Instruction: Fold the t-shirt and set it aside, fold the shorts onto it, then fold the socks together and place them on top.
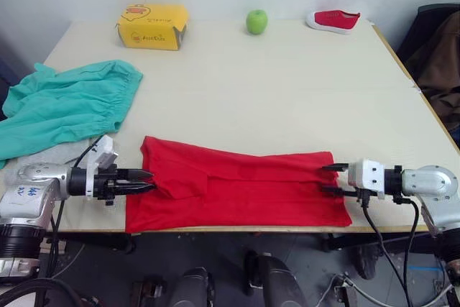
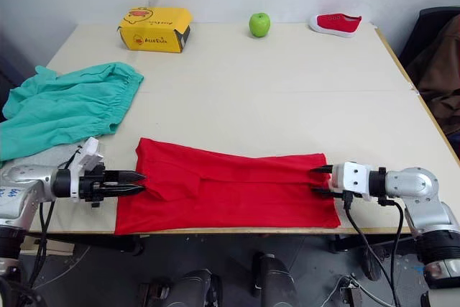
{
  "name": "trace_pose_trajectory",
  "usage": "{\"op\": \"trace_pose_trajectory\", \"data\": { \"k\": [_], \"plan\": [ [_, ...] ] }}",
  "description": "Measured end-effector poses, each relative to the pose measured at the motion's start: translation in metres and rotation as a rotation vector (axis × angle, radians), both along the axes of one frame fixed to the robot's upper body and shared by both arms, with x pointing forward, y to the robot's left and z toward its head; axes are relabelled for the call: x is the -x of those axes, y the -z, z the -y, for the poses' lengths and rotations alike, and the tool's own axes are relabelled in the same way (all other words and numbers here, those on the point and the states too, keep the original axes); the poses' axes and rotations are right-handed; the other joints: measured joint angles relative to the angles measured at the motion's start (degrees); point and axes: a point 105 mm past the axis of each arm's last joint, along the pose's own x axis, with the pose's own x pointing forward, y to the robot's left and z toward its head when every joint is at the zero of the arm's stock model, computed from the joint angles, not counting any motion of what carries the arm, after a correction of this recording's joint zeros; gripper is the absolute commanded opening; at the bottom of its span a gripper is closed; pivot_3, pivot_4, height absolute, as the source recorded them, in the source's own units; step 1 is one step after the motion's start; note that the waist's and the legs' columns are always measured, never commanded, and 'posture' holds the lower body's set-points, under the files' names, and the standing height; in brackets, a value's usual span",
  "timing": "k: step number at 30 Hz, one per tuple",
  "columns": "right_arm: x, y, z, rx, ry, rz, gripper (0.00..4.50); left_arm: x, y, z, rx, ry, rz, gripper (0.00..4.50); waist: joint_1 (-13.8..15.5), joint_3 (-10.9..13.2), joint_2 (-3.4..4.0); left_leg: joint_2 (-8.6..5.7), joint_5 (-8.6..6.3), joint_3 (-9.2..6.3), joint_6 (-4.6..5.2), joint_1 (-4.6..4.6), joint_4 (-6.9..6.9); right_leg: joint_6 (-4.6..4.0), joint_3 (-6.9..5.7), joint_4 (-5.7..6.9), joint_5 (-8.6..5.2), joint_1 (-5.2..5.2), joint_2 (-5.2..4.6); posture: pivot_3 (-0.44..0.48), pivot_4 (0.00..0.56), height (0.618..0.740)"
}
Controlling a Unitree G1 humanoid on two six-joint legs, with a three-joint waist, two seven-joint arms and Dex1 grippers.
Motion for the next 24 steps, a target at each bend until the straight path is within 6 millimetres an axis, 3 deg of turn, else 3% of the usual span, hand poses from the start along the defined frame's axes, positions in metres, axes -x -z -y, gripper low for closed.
{"op": "trace_pose_trajectory", "data": {
  "k": [2,6,9,11,14,20,24],
  "plan": [
    [0.004,-0.008,-0.002,-0.039,0.001,-0.059,3.63,0.004,-0.01,-0.003,0.001,0.01,-0.007,3.34,0.0,0.0,0.0,0.01,0.0,-0.02,0.0,-0.01,-0.01,0.0,0.0,0.0,0.0,-0.01,0.0,0.0,0.15,0.74],
    [0.007,-0.04,-0.005,-0.151,0.038,-0.196,3.66,0.02,-0.031,-0.012,0.016,0.047,-0.082,4.49,-0.2,0.0,0.04,0.04,-0.03,-0.02,-0.02,0.0,-0.05,-0.09,-0.01,0.01,-0.06,-0.07,0.01,0.0,0.15,0.74],
    [0.0,-0.077,-0.016,-0.308,0.068,-0.26,3.48,0.017,-0.057,-0.011,0.071,0.049,-0.084,4.5,0.0,0.0,0.06,0.04,-0.03,-0.07,-0.01,0.01,-0.04,-0.11,-0.03,0.02,-0.07,-0.05,0.0,0.0,0.15,0.74],
    [-0.013,-0.093,-0.027,-0.391,0.098,-0.241,3.05,0.002,-0.076,-0.002,0.143,0.039,-0.01,4.1,0.3,0.0,0.02,0.03,-0.04,-0.1,-0.01,0.0,-0.02,-0.1,-0.05,0.02,-0.06,-0.01,-0.01,0.0,0.15,0.74],
    [-0.026,-0.087,-0.041,-0.444,0.142,-0.254,2.01,-0.021,-0.083,0.014,0.226,0.008,0.062,3.26,1.1,0.0,0.01,0.01,-0.03,-0.08,-0.02,-0.11,-0.03,-0.08,-0.07,0.08,-0.05,-0.11,0.0,0.0,0.15,0.74],
    [-0.032,-0.051,-0.06,-0.378,0.186,-0.335,0.05,-0.044,-0.052,0.043,0.158,0.019,0.057,1.48,1.2,0.0,0.0,-0.02,-0.03,-0.04,0.02,-0.34,0.04,0.01,-0.12,0.08,0.0,-0.18,0.03,0.0,0.15,0.74],
    [-0.03,-0.014,-0.049,-0.261,0.295,-0.368,0.0,-0.062,-0.015,0.056,0.017,0.013,0.078,0.22,1.4,0.0,-0.01,-0.03,0.0,-0.01,0.07,-0.22,0.05,0.05,-0.09,0.07,0.03,-0.07,0.02,0.0,0.15,0.74]
  ]
}}
